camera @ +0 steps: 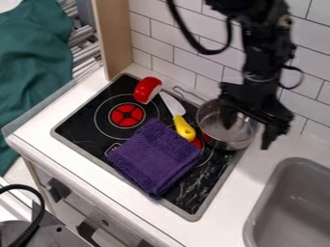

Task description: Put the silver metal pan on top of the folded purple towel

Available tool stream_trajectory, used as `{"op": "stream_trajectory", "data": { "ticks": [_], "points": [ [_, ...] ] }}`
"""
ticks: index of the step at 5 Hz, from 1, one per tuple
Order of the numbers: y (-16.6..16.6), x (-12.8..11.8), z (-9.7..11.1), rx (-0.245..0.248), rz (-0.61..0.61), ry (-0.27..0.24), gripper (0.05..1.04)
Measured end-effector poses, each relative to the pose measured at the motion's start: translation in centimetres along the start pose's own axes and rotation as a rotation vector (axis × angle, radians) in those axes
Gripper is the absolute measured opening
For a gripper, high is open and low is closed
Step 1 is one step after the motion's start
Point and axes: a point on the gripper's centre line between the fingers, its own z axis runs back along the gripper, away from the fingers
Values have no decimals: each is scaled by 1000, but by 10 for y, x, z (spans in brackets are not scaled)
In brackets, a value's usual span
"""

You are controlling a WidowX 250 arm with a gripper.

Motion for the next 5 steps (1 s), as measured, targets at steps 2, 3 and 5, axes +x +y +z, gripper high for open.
{"op": "stream_trajectory", "data": {
  "ticks": [2, 3, 5],
  "points": [
    [-8, 21, -38, -47, -44, 62, 1005],
    [3, 21, -49, -42, -40, 88, 1005],
    [10, 23, -57, -36, -44, 88, 654]
  ]
}}
